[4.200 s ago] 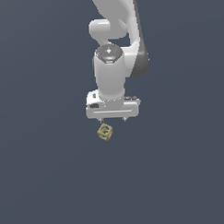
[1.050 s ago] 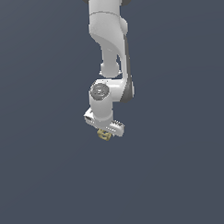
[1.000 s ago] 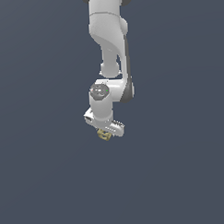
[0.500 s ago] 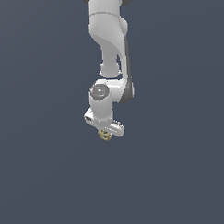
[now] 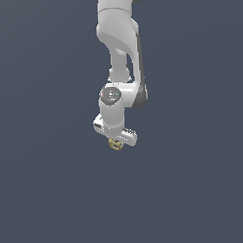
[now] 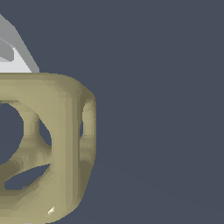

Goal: Pick up the object and move it to a goal position.

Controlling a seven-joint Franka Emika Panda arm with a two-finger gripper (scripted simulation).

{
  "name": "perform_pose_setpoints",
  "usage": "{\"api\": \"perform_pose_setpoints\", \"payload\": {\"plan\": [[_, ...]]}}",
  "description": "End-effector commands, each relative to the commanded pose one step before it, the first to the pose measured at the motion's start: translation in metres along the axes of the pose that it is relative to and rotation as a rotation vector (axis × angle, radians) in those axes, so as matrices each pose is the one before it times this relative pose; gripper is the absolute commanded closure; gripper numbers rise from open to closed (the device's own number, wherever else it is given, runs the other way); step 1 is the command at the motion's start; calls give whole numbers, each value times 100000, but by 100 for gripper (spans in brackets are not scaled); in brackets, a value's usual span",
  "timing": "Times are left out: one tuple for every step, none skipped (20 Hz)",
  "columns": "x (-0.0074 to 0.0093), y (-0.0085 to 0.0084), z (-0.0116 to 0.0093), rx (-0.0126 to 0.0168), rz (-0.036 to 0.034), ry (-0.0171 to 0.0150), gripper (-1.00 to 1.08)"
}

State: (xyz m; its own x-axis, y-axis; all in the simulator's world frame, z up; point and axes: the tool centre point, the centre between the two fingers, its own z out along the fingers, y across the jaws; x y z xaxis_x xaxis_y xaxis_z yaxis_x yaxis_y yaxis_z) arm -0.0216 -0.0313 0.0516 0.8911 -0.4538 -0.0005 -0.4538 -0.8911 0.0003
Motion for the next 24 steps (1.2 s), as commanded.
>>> {"api": "perform_pose_setpoints", "payload": {"plan": [[-628,-493,-898,53,-71,71,108],[-325,-228,-443,0,0,0,108],[-357,-251,-488,0,0,0,108],[-390,-274,-533,0,0,0,108],[-422,-298,-580,0,0,0,108],[-455,-323,-627,0,0,0,108],[-488,-348,-676,0,0,0,108],[-522,-373,-726,0,0,0,108],[-557,-400,-779,0,0,0,108],[-589,-425,-828,0,0,0,108],[-605,-440,-858,0,0,0,108],[-590,-433,-843,0,0,0,108],[-569,-426,-807,-66,5,18,108],[-541,-403,-784,0,0,0,108],[-514,-385,-749,0,0,0,108],[-492,-375,-719,-37,0,32,108],[-460,-354,-682,0,0,0,108],[-432,-340,-648,0,0,0,108],[-404,-324,-612,0,0,0,108],[-375,-304,-572,0,0,0,108],[-351,-290,-529,-40,-2,28,108],[-314,-259,-483,0,0,0,108],[-282,-236,-437,0,0,0,108],[-248,-213,-388,0,0,0,108]]}}
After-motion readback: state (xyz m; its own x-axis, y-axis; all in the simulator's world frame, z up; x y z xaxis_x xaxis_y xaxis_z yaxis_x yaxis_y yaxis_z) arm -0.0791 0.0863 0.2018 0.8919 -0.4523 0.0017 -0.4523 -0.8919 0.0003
